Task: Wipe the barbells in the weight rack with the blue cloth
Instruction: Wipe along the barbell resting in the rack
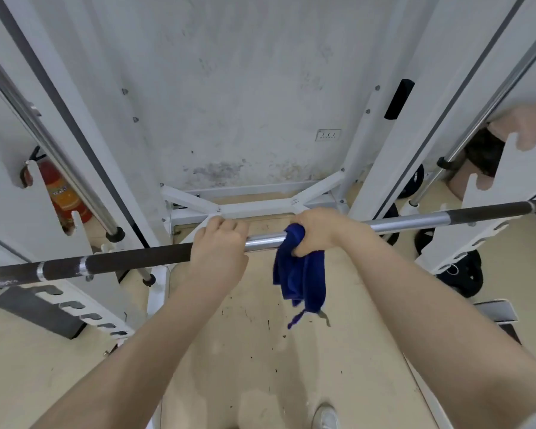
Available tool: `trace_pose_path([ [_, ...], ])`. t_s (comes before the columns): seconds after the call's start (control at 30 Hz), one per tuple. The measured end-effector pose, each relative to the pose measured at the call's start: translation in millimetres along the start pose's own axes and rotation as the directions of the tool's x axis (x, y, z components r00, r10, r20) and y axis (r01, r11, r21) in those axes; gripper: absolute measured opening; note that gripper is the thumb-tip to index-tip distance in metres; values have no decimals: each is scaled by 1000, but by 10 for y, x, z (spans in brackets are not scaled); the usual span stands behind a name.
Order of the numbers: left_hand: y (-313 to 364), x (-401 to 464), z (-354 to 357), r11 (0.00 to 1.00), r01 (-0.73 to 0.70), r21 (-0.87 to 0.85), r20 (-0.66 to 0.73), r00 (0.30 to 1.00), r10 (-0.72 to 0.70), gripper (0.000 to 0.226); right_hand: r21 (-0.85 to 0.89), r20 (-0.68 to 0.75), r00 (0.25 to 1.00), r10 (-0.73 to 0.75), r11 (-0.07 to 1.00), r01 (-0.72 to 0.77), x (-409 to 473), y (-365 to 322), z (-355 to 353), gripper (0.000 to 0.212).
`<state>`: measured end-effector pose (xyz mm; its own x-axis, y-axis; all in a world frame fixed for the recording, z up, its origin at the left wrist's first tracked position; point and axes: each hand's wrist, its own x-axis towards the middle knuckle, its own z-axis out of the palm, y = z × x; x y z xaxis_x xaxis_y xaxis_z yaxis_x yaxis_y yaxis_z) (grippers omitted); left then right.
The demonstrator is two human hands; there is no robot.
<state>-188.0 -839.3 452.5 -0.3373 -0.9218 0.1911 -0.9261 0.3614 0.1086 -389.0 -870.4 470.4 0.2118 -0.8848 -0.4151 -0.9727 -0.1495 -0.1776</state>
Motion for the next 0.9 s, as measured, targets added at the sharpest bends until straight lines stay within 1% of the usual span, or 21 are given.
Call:
trace_pose_path([
  [0.03, 70, 15, 1, 1000, -10, -18, -7, 1000, 10, 38, -91, -137, 991, -9, 996, -4, -24, 20, 104, 28],
  [0.1, 228, 58, -4, 999, -36, -41, -39, 999, 34, 40, -302, -471, 877, -94, 951, -60, -114, 37, 451, 24],
  [0.17, 390, 95, 55, 997, -47, -61, -43, 998, 44, 44, -399, -639, 743, -201, 912, -96, -191, 116, 682, 28],
  [0.2, 470, 113, 82, 995, -63, -83, -30, 998, 61, 45, -415, -674, 695, -252, 907, -74, -183, 202, 684, 31],
  [0.23, 559, 126, 91, 991, -75, -108, -11, 997, 75, 45, -417, -658, 701, -274, 908, -36, -189, 288, 605, 32],
  [0.27, 645, 140, 90, 989, -78, -128, 0, 997, 78, 44, -406, -599, 752, -276, 914, 12, -186, 380, 497, 30],
  [0.3, 718, 156, 93, 988, -74, -133, 5, 997, 76, 43, -368, -495, 829, -259, 927, 70, -182, 458, 371, 27],
  [0.33, 783, 181, 89, 990, -60, -124, 31, 997, 65, 42, -272, -355, 907, -228, 953, 134, -165, 528, 252, 24],
  [0.37, 829, 209, 103, 993, -41, -112, 40, 998, 46, 40, -121, -203, 958, -203, 976, 181, -149, 576, 135, 23],
  [0.43, 903, 255, 125, 997, -16, -78, 47, 999, 20, 36, 150, 55, 984, -167, 976, 157, -99, 629, -58, 25],
  [0.47, 936, 275, 128, 997, -10, -73, 46, 999, 14, 34, 197, 103, 982, -160, 971, 137, -84, 637, -105, 25],
  [0.5, 969, 292, 133, 997, -6, -71, 53, 999, 10, 33, 191, 100, 982, -158, 972, 137, -97, 626, -118, 25],
  [0.53, 996, 301, 142, 998, -3, -67, 60, 998, 7, 32, 120, 26, 987, -156, 981, 152, -106, 617, -65, 25],
  [0.57, 1016, 302, 156, 998, 1, -61, 67, 998, 3, 32, -8, -120, 979, -166, 986, 166, -122, 616, 55, 25],
  [0.6, 1035, 304, 171, 998, 6, -56, 69, 998, -2, 31, -176, -313, 928, -200, 973, 150, -154, 633, 220, 25],
  [0.63, 1051, 309, 188, 999, 9, -53, 60, 998, -6, 30, -314, -454, 860, -233, 945, 90, -198, 662, 373, 27],
  [0.7, 1071, 313, 201, 998, 16, -59, 59, 998, -12, 30, -431, -587, 759, -282, 903, 2, -280, 793, 523, 36],
  [0.73, 1082, 319, 194, 998, 16, -68, 65, 998, -12, 30, -444, -589, 756, -286, 896, -7, -304, 901, 501, 38],
  [0.77, 1099, 330, 190, 997, 13, -78, 68, 998, -8, 31, -435, -568, 779, -267, 900, -9, -346, 1018, 438, 38],
  [0.83, 1145, 366, 180, 995, 13, -100, 58, 998, -7, 31, -391, -445, 883, -148, 919, -43, -435, 1187, 250, 35],
  [0.9, 1214, 411, 191, 992, 13, -125, 57, 998, -6, 30, -319, -364, 931, -19, 942, -105, -466, 1236, 141, 35],
])
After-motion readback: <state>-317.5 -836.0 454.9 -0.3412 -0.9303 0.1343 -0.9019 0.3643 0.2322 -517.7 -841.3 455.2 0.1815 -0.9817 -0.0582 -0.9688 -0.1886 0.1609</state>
